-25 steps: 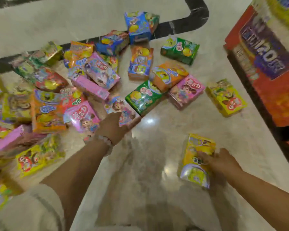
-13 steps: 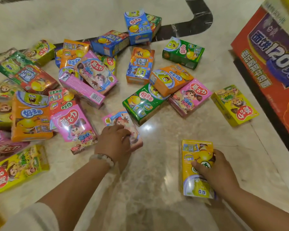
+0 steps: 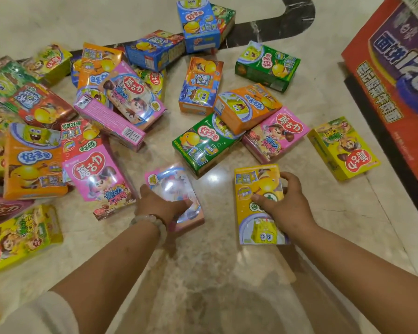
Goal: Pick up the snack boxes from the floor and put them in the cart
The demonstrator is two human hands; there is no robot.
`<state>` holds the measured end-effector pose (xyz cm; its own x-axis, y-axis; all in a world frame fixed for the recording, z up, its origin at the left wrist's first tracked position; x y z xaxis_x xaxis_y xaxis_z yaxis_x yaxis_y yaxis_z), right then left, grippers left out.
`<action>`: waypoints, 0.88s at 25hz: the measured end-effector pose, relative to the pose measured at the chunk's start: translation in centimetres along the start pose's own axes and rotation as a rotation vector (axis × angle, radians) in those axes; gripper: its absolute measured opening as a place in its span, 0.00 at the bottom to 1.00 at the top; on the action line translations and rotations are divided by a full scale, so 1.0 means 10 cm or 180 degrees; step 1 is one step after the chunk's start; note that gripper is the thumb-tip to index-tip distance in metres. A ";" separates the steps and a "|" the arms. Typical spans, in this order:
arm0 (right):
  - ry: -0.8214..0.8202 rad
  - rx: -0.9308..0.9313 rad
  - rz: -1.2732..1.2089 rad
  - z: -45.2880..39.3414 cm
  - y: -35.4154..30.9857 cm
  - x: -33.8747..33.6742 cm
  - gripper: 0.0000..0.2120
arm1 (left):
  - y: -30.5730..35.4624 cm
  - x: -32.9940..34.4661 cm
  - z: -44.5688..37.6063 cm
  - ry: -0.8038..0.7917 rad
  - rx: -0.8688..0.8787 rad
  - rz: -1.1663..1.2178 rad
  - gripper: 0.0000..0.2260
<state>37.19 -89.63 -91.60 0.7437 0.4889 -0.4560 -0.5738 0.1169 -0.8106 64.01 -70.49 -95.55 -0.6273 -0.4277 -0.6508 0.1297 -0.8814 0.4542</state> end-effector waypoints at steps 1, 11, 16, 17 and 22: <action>-0.0041 0.0051 -0.0199 -0.03 -0.02 0.05 0.32 | -0.05 0.01 0.01 -0.0135 -0.0140 0.0354 0.41; -0.0532 0.0684 -0.2239 0.58 -2.10 -0.40 0.17 | 1.72 -1.70 1.43 -0.1436 0.0576 0.1964 0.36; -0.0508 0.0092 -0.2299 1.20 -4.61 -1.78 0.12 | 3.46 -3.56 2.93 -0.1431 0.1296 0.1962 0.34; -0.0477 -0.0067 -0.2207 1.35 -5.10 -2.08 0.13 | 3.80 -3.90 3.31 -0.1470 0.1469 0.1991 0.34; -0.0274 -0.1406 -0.1834 2.40 -7.90 -3.86 0.13 | 5.51 -5.75 5.33 -0.1560 0.2595 0.1908 0.37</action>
<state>45.60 -97.00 -1.15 0.8459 0.5233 0.1034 0.1058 0.0253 -0.9941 66.26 -83.81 -0.66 -0.8898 -0.4551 0.0345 0.0838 -0.0886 0.9925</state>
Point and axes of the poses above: each hand's wrist, its own z-axis away from the middle knuckle, its own x-axis out of the palm, y = z × x, the point moved 10 cm from there along -z, towards the middle knuckle, and after that the axes turned 6 degrees about -x, right-handed, at the moved point
